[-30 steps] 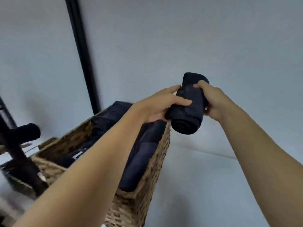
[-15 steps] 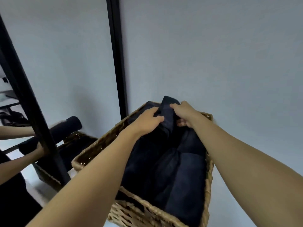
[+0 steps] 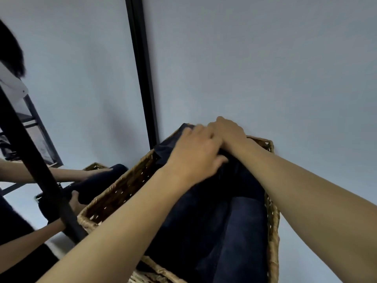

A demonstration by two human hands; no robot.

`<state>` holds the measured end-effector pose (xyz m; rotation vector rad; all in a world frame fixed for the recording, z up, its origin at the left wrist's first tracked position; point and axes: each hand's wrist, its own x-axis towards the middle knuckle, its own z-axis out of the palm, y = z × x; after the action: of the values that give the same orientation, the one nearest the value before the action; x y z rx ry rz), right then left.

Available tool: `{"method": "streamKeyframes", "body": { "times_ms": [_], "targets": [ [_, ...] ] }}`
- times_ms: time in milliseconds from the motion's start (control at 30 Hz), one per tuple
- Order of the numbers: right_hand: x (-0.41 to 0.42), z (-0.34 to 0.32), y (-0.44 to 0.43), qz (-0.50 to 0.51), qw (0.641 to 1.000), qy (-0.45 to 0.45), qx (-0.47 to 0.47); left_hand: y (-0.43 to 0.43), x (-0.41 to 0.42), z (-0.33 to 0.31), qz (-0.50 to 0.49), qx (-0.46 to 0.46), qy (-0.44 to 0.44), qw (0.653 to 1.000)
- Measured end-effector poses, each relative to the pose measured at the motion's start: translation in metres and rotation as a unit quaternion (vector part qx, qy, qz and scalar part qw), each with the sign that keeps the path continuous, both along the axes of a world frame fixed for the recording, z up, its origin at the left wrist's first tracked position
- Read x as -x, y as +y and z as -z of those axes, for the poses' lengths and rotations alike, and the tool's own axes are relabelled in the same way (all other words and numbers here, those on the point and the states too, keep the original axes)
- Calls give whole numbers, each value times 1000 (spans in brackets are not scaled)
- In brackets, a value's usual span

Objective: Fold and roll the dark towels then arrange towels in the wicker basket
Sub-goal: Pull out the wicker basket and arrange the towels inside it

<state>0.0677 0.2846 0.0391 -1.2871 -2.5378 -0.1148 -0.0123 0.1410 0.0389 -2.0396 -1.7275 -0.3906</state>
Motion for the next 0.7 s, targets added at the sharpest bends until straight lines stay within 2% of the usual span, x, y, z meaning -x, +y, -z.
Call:
{"method": "streamKeyframes", "body": {
  "times_ms": [100,200,300,367,533,633,700],
  "targets": [
    [-3,3,10,22,999,-7,32,-5,-5,6,6,133,6,991],
    [0,6,9,30,999,-18,-9,-2,15,4,-13,157,-45,986],
    [2,11,4,-59,993,-34,-99,0,22,3,-10,172,-86,981],
    [-4,11,1,-80,992,-66,-66,-3,17,7,-14,174,-92,980],
    [-4,10,-2,-32,988,-137,59,3,10,19,-63,216,-30,974],
    [0,8,-2,-21,984,-95,149,5,10,18,-80,253,-56,962],
    [2,7,-8,-15,989,-52,135,3,11,20,-82,261,-111,955]
  ]
}}
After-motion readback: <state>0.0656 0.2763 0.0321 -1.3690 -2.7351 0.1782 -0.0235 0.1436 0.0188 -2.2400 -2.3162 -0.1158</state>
